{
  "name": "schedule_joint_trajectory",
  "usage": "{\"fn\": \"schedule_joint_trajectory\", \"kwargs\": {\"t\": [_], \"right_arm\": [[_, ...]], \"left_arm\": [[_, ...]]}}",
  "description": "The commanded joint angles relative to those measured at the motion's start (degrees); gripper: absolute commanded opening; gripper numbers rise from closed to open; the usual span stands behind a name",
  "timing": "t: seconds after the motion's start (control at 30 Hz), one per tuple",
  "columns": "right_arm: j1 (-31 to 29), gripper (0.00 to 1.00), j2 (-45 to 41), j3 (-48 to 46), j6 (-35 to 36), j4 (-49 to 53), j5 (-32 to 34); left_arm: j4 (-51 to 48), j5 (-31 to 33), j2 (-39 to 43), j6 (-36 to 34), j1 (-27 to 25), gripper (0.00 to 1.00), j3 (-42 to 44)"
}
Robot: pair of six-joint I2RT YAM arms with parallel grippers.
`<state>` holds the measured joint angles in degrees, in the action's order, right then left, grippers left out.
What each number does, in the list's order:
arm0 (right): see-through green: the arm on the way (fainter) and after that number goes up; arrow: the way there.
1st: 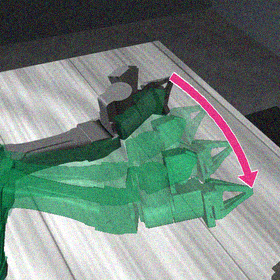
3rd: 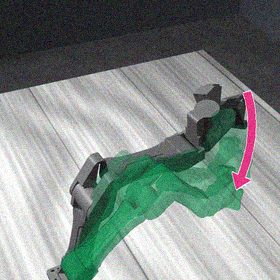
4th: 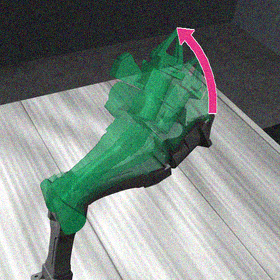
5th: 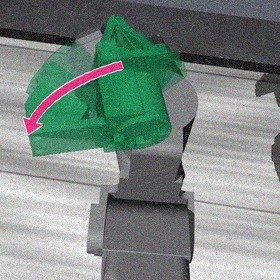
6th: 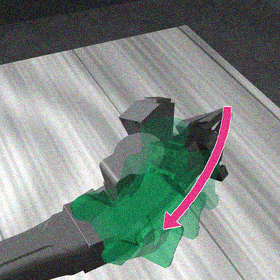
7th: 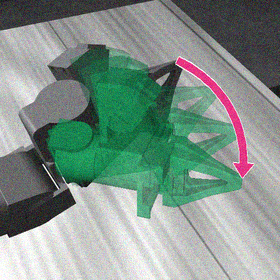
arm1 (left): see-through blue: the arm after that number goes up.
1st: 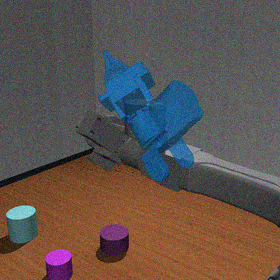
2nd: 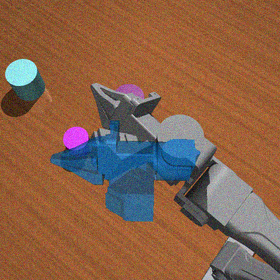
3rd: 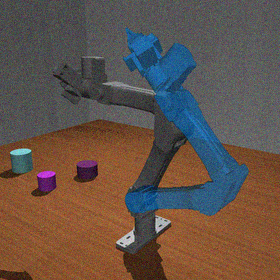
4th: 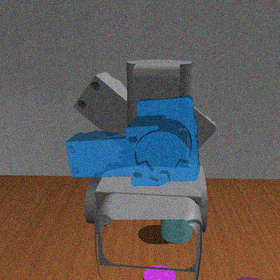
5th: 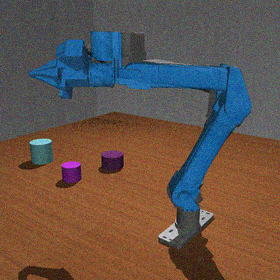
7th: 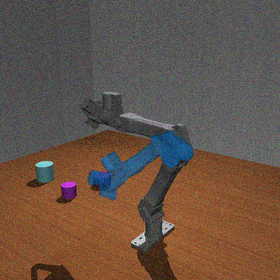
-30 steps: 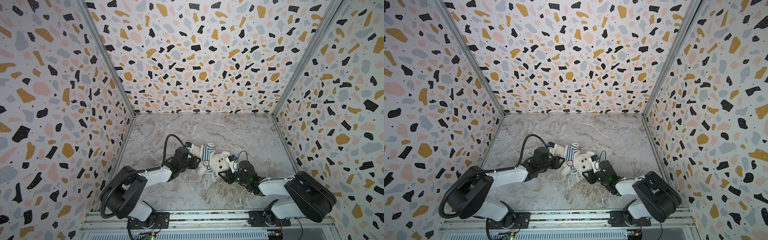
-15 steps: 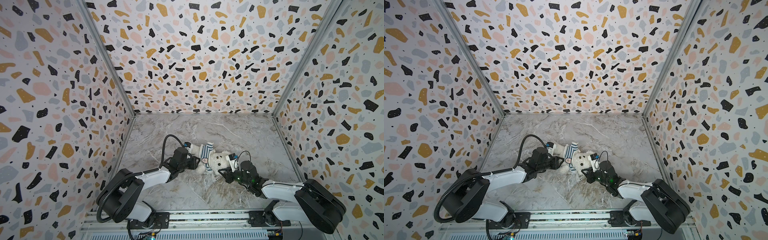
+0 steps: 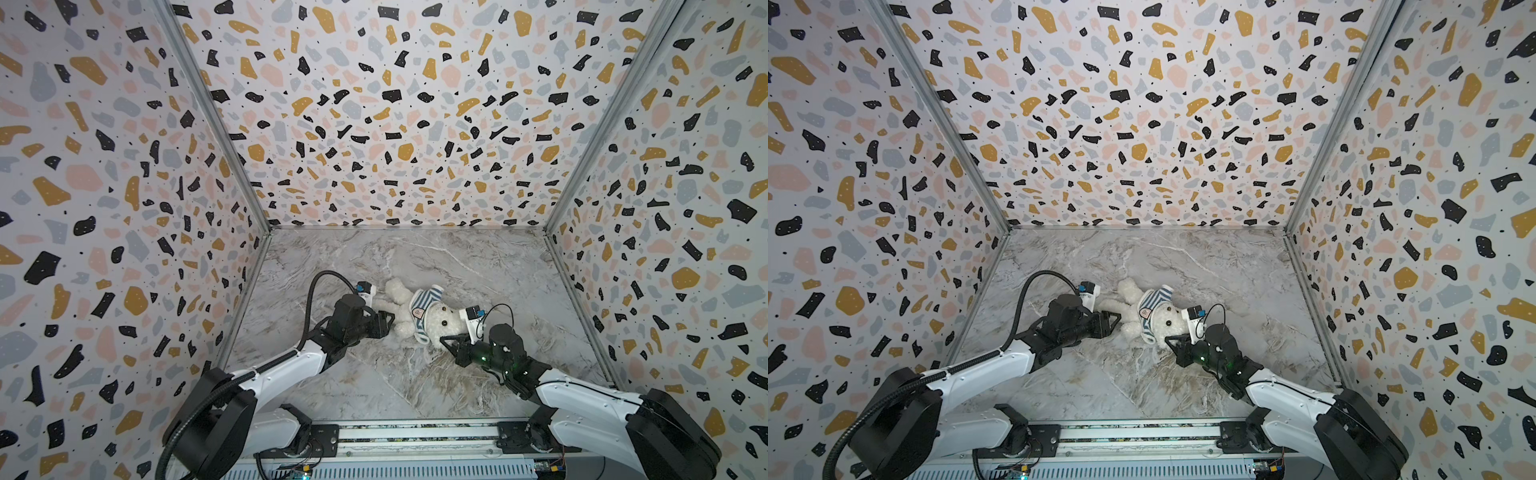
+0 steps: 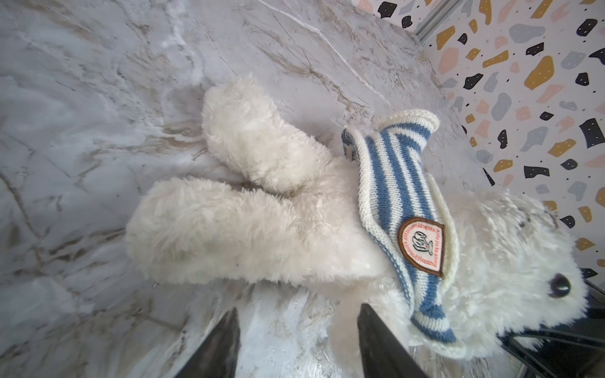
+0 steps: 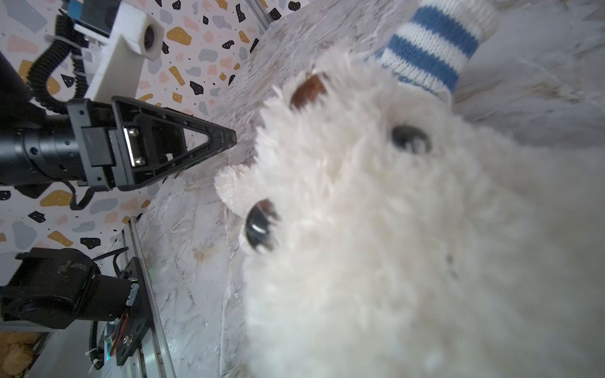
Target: Dress the teddy bear
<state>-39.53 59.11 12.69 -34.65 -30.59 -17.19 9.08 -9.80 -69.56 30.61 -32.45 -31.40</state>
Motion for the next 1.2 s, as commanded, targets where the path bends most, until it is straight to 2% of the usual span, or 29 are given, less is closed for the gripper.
{"fn": "schedule_joint_trajectory", "kwargs": {"t": [0.0,0.17,0.27,0.37,0.63,0.8,1.17], "right_arm": [[-0.5,0.00,-2.5,0.2,-2.7,-1.5,0.1],[-0.5,0.00,-4.1,0.8,-3.7,-0.8,0.0],[-0.5,0.00,-4.0,1.6,-3.6,-0.4,-0.4],[-0.5,0.00,-3.6,1.8,-3.8,-0.7,-0.6],[-0.8,0.00,-3.1,1.5,-4.1,-1.7,-1.6],[-0.8,0.00,-3.5,1.7,-3.7,-1.1,-1.9],[-0.8,0.00,-3.0,1.8,-3.3,-1.6,-2.4]], "left_arm": [[-4.1,0.7,3.4,-1.3,0.2,0.61,-1.1],[-6.4,-0.3,8.7,-0.8,-1.8,0.61,-2.0],[-5.8,-1.4,10.4,0.8,-3.9,0.57,-2.6],[-3.0,-3.1,10.1,4.1,-5.8,0.49,-2.5],[10.1,-4.4,3.9,11.0,-8.8,0.34,-1.7],[12.5,-2.9,-3.1,12.2,-8.8,0.24,-3.8],[16.6,-2.6,-11.3,13.1,-8.3,0.25,-4.9]]}}
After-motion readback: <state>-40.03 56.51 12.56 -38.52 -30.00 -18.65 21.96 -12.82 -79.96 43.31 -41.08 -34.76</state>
